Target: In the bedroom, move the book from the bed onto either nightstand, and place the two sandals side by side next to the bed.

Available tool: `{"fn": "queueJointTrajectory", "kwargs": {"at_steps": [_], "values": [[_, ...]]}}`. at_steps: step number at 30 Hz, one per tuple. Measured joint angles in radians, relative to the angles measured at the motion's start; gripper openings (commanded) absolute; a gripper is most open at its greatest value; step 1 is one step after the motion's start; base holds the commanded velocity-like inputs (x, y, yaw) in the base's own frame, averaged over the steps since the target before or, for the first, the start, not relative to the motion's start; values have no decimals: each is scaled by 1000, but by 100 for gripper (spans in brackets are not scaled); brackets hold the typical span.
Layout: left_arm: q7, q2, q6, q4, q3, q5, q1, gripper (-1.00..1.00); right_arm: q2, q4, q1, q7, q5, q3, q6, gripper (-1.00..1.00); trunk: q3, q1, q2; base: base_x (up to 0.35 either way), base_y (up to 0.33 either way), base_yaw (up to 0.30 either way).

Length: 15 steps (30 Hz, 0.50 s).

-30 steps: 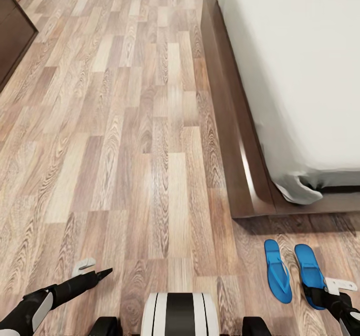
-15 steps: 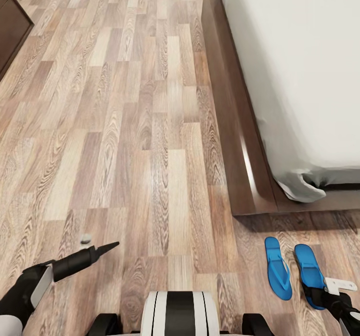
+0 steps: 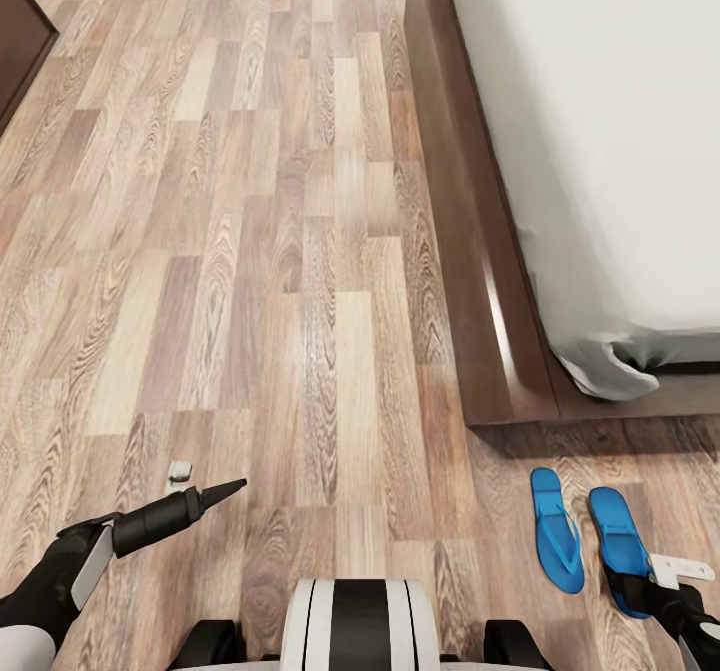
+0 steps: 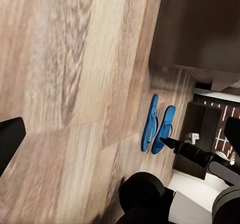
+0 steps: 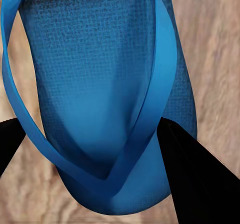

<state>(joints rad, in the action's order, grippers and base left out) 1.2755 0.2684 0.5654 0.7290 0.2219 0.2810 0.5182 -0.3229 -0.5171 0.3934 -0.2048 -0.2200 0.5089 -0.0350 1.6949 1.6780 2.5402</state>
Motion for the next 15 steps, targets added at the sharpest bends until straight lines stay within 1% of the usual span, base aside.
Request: {"fn": "queueJointTrajectory", "kwargs": {"at_steps": [4, 10, 15], "values": [[-1, 0, 0, -1, 0, 0, 0, 100, 0, 0, 1, 0, 0, 0, 0, -100, 0, 0, 0, 22, 0, 0], [-1, 0, 0, -1, 1, 0, 0, 100, 0, 0, 0, 0, 0, 0, 0, -100, 0, 0, 0, 235, 25, 0], [-2, 0, 0, -2, 2, 1, 0, 100, 0, 0, 0, 0, 0, 0, 0, -100, 0, 0, 0, 54, 4, 0]]}}
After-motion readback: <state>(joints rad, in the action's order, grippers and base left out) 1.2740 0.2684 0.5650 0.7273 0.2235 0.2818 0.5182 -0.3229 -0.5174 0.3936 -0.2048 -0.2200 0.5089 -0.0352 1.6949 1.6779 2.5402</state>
